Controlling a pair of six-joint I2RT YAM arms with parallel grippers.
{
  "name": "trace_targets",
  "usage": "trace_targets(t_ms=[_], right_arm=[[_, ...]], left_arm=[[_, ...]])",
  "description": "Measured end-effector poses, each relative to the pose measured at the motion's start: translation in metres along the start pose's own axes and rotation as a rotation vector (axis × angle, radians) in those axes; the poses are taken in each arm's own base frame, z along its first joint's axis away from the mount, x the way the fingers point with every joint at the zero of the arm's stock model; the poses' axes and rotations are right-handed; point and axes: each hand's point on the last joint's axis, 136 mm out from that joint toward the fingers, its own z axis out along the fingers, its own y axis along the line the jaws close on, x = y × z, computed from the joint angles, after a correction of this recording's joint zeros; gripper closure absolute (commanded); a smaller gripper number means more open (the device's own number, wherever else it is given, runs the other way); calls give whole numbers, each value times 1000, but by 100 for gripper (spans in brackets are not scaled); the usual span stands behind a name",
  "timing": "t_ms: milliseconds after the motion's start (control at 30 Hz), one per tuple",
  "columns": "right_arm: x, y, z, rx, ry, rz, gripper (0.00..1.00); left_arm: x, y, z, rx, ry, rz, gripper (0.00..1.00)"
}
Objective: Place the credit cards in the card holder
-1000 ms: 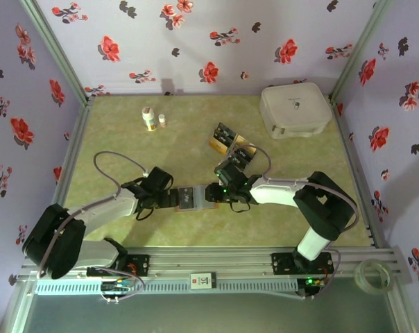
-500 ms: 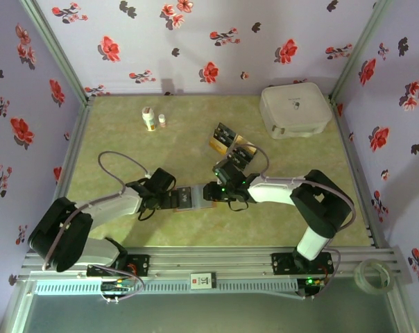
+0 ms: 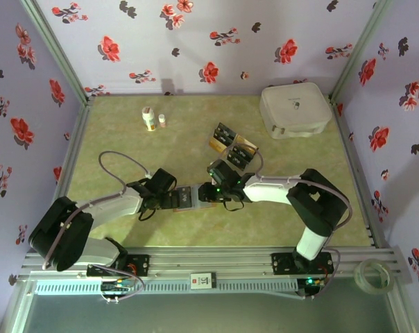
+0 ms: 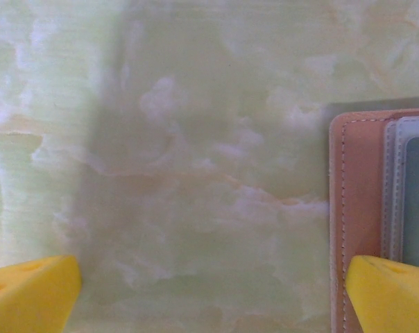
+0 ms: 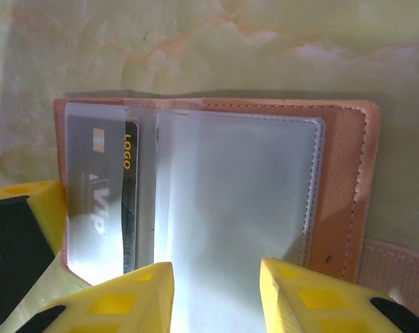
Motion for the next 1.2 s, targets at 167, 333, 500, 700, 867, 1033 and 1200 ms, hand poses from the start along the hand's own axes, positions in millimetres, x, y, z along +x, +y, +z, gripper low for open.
trace_targets(t_ms=[167, 333, 500, 700, 867, 1033, 1200], right_arm=[[1, -2, 0, 11, 3, -1, 62], [-1, -10, -9, 65, -13, -15, 61], [-9, -10, -17, 103, -36, -43, 60], [-12, -8, -16, 109, -35, -57, 60], [-12, -10, -9, 118, -23, -55, 60], [-8, -16, -3, 135, -5, -52, 60], [-9, -15, 1, 138, -1, -51, 60]], left_arm=[[0, 0, 0, -1, -4, 2, 0], [0, 0, 0, -1, -4, 0, 0], [0, 0, 0, -1, -4, 0, 0], [0, 0, 0, -1, -4, 0, 0], [0, 0, 0, -1, -4, 0, 0], [0, 0, 0, -1, -4, 0, 0], [0, 0, 0, -1, -4, 1, 0]])
